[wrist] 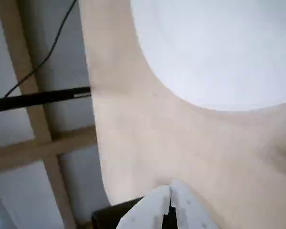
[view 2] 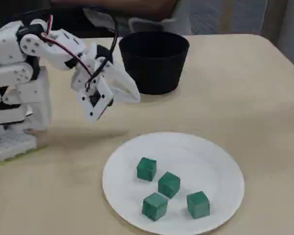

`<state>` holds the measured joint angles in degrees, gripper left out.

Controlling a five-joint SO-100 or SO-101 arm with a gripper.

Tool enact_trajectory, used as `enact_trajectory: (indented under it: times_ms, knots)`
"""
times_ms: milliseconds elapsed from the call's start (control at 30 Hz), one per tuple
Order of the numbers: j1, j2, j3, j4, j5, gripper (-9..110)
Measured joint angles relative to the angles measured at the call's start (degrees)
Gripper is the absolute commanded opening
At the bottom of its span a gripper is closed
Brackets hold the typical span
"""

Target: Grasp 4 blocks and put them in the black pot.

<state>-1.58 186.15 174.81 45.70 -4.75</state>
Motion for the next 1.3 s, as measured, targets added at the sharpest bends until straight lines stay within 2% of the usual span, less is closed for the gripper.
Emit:
enact_trajectory:
  times_ms: [400, 600, 800, 1100, 1300]
  knots:
    - [1.1, 0.0, -0.3, -1.7, -2.1, -2]
    - [3.3, 0.0, -6.8, 6.4, -3.8, -2]
    - [2.5, -1.2, -13.4, 9.2, -2.3, -2]
    - [5.5, -38.0, -52.6, 21.8, -9.0, -2]
    - [14.4, -46.3, -57.3, 23.7, -7.2, -2]
